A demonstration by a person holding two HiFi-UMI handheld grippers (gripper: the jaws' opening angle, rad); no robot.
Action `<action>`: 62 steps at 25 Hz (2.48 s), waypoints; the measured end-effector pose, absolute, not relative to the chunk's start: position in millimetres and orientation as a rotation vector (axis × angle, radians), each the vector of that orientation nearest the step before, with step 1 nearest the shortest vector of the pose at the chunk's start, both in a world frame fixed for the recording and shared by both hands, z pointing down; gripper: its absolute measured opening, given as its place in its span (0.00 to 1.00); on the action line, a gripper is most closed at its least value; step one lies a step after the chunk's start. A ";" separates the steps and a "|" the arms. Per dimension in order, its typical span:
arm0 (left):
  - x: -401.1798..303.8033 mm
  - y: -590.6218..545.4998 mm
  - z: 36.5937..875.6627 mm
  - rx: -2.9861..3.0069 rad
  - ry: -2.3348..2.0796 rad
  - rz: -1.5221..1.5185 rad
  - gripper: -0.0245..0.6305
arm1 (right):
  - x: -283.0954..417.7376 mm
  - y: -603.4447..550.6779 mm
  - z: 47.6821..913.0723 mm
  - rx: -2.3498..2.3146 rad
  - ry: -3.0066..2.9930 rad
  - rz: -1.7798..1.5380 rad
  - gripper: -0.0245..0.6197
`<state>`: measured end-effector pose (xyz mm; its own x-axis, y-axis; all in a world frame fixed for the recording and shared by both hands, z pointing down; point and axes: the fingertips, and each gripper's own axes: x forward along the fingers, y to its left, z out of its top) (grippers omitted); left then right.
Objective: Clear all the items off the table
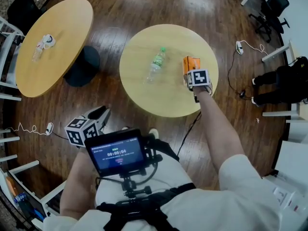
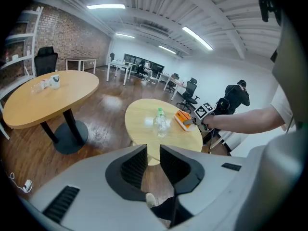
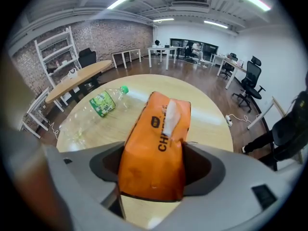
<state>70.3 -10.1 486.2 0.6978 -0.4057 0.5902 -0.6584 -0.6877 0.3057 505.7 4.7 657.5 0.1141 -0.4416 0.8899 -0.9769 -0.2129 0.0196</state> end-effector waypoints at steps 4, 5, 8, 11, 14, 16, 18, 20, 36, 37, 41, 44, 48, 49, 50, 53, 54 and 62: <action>71.0 -14.6 487.7 2.404 -0.803 0.669 0.17 | 508.8 12.9 646.0 1.752 -1.378 1.067 0.58; 71.8 -15.0 488.3 2.406 -0.797 0.669 0.17 | 507.7 13.4 640.8 1.755 -1.389 1.060 0.58; 74.2 -14.6 489.4 2.415 -0.779 0.668 0.17 | 498.6 12.1 623.7 1.735 -1.432 1.012 0.58; 76.1 -16.2 484.4 2.420 -0.783 0.655 0.17 | 483.3 7.0 602.9 1.698 -1.493 0.960 0.58; 76.6 -20.2 479.8 2.421 -0.802 0.638 0.17 | 463.8 -3.5 580.7 1.649 -1.573 0.914 0.58; 74.8 -21.5 478.9 2.418 -0.820 0.634 0.17 | 448.7 -13.2 567.8 1.612 -1.624 0.874 0.58; 70.6 -19.9 478.6 2.405 -0.843 0.628 0.17 | 432.3 -23.8 557.1 1.572 -1.676 0.826 0.58; 66.0 -17.2 477.7 2.392 -0.869 0.620 0.17 | 417.4 -35.0 547.6 1.530 -1.717 0.778 0.58; -89.5 -73.6 474.8 2.346 -1.022 0.447 0.17 | 199.4 -145.3 505.2 1.257 -1.845 0.575 0.58; -110.9 -81.1 475.8 2.343 -1.027 0.446 0.17 | 177.7 -154.7 506.0 1.245 -1.841 0.573 0.58; -175.7 -102.8 476.1 2.340 -1.057 0.452 0.17 | 115.8 -184.5 509.6 1.208 -1.843 0.565 0.58; -217.1 -122.7 472.1 2.351 -1.079 0.466 0.17 | 72.9 -216.1 507.5 1.198 -1.855 0.559 0.58; -259.1 -145.8 469.5 2.344 -1.108 0.477 0.17 | 17.0 -248.4 516.6 1.147 -1.861 0.571 0.58; -265.8 -150.2 469.9 2.334 -1.117 0.465 0.17 | 6.2 -255.5 519.9 1.129 -1.860 0.567 0.58; -271.1 -154.3 471.0 2.323 -1.127 0.451 0.17 | -2.9 -263.9 522.6 1.114 -1.860 0.564 0.58; -280.2 -168.5 477.2 2.289 -1.148 0.422 0.17 | -24.2 -298.7 528.6 1.088 -1.865 0.564 0.58; -281.7 -174.5 479.1 2.279 -1.154 0.418 0.17 | -30.7 -312.7 531.3 1.076 -1.864 0.558 0.58; -296.8 -230.8 478.9 2.178 -1.253 0.400 0.17 | -77.7 -414.6 572.6 0.967 -1.828 0.513 0.58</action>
<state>-296.8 -230.8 478.9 0.5116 -0.6816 0.5230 -0.8586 -0.3836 0.3400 -77.7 -414.6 572.6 -0.2155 -0.3920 0.8944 -0.8004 0.5956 0.0682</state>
